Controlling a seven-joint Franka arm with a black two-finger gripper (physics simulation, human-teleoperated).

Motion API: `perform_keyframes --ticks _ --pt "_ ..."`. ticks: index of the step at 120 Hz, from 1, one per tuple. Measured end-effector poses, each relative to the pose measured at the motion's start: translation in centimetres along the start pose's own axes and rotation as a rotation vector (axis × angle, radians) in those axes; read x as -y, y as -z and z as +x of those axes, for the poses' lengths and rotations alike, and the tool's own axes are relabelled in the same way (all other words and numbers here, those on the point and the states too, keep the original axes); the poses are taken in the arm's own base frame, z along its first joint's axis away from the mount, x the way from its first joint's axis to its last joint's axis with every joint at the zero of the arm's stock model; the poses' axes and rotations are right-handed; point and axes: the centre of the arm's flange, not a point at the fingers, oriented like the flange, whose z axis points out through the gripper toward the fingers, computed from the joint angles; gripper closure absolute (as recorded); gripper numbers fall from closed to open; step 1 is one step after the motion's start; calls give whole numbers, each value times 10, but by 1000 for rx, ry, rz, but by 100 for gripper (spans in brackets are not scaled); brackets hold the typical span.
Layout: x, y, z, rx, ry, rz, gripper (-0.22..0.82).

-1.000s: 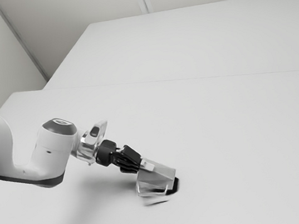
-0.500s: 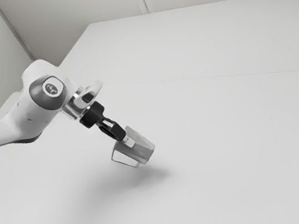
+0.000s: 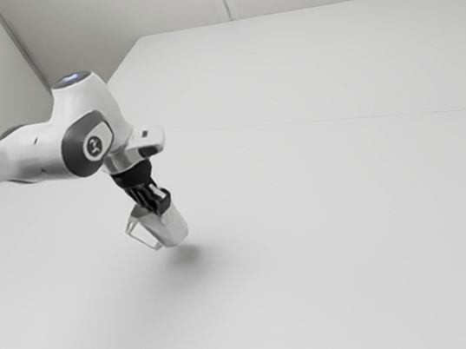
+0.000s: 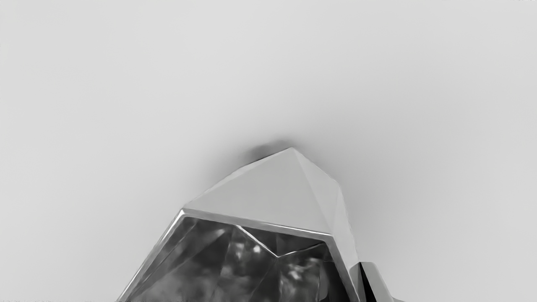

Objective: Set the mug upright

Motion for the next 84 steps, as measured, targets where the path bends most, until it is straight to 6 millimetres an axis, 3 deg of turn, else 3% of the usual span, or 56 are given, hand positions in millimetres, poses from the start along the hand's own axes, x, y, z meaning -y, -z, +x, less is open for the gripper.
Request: perform_keyframes --ticks 18,39,50,64,84 --pt "4 -31 2 26 74 10 77" --pt "6 -45 3 27 144 17 75" --pt "7 -51 4 32 173 12 63" --pt "7 -56 5 35 203 9 38" --pt "5 -43 5 6 235 10 17"
